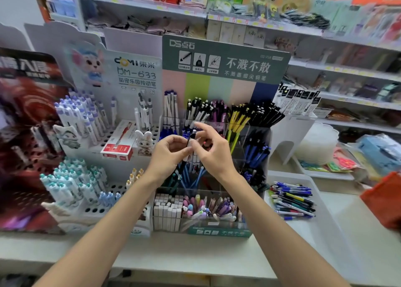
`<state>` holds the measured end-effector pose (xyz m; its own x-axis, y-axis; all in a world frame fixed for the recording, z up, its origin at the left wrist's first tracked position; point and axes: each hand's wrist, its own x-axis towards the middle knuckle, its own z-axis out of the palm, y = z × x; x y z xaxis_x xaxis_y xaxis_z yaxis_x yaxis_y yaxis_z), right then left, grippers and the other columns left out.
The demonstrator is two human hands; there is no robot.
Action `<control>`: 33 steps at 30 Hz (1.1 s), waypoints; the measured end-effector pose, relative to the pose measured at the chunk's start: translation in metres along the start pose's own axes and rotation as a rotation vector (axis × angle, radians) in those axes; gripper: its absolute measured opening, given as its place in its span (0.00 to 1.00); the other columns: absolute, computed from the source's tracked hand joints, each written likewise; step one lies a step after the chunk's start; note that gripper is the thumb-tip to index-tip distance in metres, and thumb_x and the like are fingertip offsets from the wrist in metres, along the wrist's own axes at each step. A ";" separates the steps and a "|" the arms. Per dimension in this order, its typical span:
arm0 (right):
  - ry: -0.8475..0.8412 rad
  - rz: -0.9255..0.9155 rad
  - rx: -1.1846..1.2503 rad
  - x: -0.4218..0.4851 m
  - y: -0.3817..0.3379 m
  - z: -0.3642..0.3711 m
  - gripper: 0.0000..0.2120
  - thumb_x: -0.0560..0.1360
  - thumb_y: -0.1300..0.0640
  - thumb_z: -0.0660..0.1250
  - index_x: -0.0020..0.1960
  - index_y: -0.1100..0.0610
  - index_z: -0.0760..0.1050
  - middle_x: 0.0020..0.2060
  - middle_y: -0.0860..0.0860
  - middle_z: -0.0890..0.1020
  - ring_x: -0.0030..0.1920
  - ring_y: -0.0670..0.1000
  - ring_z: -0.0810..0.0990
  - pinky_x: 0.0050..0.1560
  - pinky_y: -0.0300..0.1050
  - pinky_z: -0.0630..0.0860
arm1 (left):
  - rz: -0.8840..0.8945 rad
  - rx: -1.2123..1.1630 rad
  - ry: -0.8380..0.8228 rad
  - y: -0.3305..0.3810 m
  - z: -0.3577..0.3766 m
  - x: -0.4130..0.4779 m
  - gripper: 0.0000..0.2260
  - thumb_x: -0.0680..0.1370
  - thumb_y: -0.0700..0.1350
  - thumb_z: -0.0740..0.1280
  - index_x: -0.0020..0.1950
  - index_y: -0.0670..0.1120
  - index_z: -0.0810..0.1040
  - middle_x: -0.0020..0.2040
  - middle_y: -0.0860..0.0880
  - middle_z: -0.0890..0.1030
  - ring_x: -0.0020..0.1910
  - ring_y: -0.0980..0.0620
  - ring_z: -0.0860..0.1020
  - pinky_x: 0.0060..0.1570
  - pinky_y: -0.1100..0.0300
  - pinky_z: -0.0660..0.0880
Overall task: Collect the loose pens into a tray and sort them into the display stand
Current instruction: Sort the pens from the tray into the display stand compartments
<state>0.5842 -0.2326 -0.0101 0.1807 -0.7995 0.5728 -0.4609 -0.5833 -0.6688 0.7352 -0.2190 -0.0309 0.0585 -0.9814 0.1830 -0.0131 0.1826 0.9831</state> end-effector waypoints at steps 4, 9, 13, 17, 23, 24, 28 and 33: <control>0.093 -0.026 0.024 0.019 -0.008 -0.003 0.16 0.77 0.61 0.70 0.64 0.56 0.76 0.46 0.46 0.82 0.47 0.43 0.80 0.52 0.40 0.78 | 0.081 0.045 0.036 0.012 0.005 0.015 0.07 0.73 0.42 0.76 0.49 0.47 0.80 0.47 0.48 0.85 0.46 0.55 0.83 0.48 0.63 0.79; 0.433 -0.121 0.035 0.072 -0.018 -0.034 0.12 0.77 0.65 0.69 0.59 0.61 0.73 0.36 0.40 0.78 0.39 0.39 0.80 0.46 0.40 0.79 | 0.131 0.089 0.160 0.020 -0.004 0.035 0.07 0.75 0.40 0.74 0.50 0.48 0.79 0.47 0.48 0.84 0.48 0.52 0.83 0.51 0.60 0.79; 0.444 -0.156 -0.061 0.104 -0.012 -0.041 0.11 0.77 0.64 0.69 0.57 0.62 0.73 0.38 0.44 0.79 0.39 0.42 0.80 0.46 0.43 0.80 | 0.092 0.099 0.150 0.017 -0.011 0.040 0.06 0.76 0.41 0.73 0.50 0.48 0.79 0.46 0.46 0.84 0.44 0.49 0.82 0.44 0.57 0.80; 0.269 -0.162 -0.200 0.101 0.010 -0.025 0.11 0.76 0.63 0.70 0.57 0.61 0.74 0.42 0.52 0.81 0.41 0.49 0.80 0.47 0.46 0.79 | 0.085 0.175 0.153 0.012 -0.015 0.036 0.04 0.76 0.43 0.73 0.48 0.49 0.80 0.44 0.46 0.84 0.40 0.52 0.81 0.41 0.60 0.78; 0.176 -0.141 -0.365 0.106 0.015 -0.028 0.09 0.76 0.59 0.70 0.55 0.58 0.76 0.42 0.54 0.81 0.44 0.53 0.79 0.47 0.46 0.75 | 0.100 0.298 0.127 0.012 -0.016 0.028 0.05 0.76 0.43 0.74 0.49 0.46 0.80 0.43 0.47 0.83 0.42 0.51 0.81 0.43 0.59 0.79; 0.138 -0.127 -0.394 0.107 0.014 -0.029 0.09 0.75 0.58 0.71 0.53 0.58 0.76 0.42 0.53 0.80 0.46 0.53 0.77 0.48 0.45 0.72 | 0.106 0.310 0.129 0.013 -0.016 0.026 0.05 0.76 0.43 0.74 0.49 0.46 0.80 0.43 0.47 0.83 0.42 0.51 0.81 0.44 0.59 0.80; 0.030 -0.037 -0.398 0.108 0.012 -0.033 0.07 0.75 0.59 0.70 0.52 0.57 0.76 0.40 0.48 0.75 0.52 0.53 0.71 0.53 0.47 0.66 | 0.124 0.372 0.138 0.015 -0.012 0.018 0.05 0.76 0.44 0.73 0.50 0.44 0.81 0.42 0.48 0.83 0.41 0.53 0.81 0.42 0.64 0.79; 0.042 0.098 -0.201 0.115 0.009 -0.040 0.09 0.74 0.59 0.71 0.52 0.58 0.75 0.42 0.50 0.80 0.49 0.52 0.78 0.53 0.51 0.76 | 0.077 0.349 0.104 0.011 -0.013 0.014 0.05 0.76 0.44 0.73 0.49 0.45 0.80 0.42 0.46 0.83 0.43 0.49 0.81 0.45 0.54 0.81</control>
<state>0.5659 -0.3237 0.0688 0.0919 -0.8419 0.5317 -0.6393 -0.4593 -0.6168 0.7488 -0.2298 -0.0173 0.1448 -0.9508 0.2738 -0.3599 0.2071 0.9097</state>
